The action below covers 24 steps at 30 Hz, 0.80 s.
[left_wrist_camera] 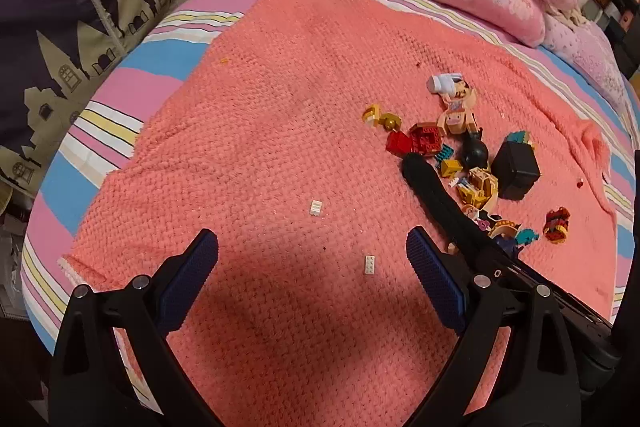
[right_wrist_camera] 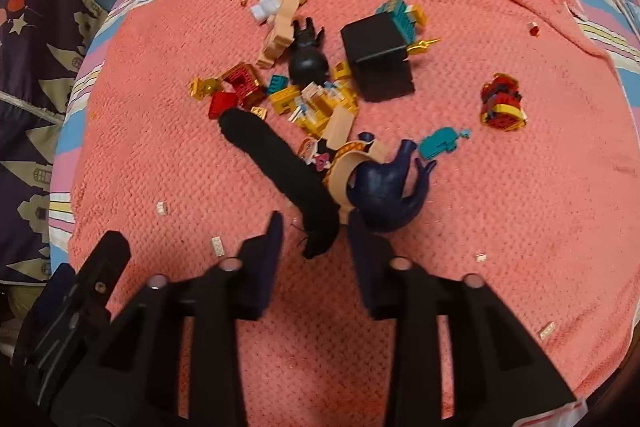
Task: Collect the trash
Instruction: 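Close the right tool on the black bendy stick, then carry the black stick to the wastebasket and release it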
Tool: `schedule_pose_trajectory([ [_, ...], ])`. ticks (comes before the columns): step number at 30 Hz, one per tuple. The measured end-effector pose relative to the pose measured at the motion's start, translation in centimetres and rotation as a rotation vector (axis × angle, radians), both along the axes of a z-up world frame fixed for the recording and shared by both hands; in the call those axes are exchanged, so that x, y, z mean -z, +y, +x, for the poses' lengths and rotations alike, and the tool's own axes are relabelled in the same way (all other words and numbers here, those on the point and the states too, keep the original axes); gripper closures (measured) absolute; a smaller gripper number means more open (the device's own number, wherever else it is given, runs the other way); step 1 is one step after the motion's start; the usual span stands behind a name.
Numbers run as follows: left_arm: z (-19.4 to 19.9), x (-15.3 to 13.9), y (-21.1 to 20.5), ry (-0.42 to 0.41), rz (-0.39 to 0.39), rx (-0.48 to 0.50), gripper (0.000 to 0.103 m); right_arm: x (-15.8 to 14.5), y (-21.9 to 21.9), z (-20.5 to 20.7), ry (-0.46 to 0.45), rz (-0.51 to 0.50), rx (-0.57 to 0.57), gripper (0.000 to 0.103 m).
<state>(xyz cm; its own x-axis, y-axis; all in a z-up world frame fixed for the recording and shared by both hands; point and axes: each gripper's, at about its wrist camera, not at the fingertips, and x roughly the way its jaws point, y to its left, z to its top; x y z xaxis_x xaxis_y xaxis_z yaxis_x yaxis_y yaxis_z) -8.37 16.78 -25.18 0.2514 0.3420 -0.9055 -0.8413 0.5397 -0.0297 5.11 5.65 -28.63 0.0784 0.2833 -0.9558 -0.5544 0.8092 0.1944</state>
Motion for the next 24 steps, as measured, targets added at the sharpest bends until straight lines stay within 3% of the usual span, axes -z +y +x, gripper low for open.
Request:
schedule_pose_trajectory([
  [3, 0.1, 0.3, -0.1, 0.002, -0.010, 0.009, 0.011, -0.2, -0.1, -0.2, -0.001, 0.014, 0.000, 0.093],
  [5, 0.1, 0.3, -0.2, 0.000, -0.011, 0.013, 0.011, -0.3, -0.2, -0.2, 0.001, 0.024, 0.005, 0.095],
  [14, -0.6, -0.8, -1.3, -0.014, -0.005, 0.038, 0.011, -3.3, -0.7, -0.6, -0.053, 0.086, 0.015, 0.097],
  [24, -0.2, -5.7, -3.2, -0.098, 0.090, 0.099, 0.010, -7.1, -3.8, -1.2, -0.119, 0.136, 0.076, 0.097],
])
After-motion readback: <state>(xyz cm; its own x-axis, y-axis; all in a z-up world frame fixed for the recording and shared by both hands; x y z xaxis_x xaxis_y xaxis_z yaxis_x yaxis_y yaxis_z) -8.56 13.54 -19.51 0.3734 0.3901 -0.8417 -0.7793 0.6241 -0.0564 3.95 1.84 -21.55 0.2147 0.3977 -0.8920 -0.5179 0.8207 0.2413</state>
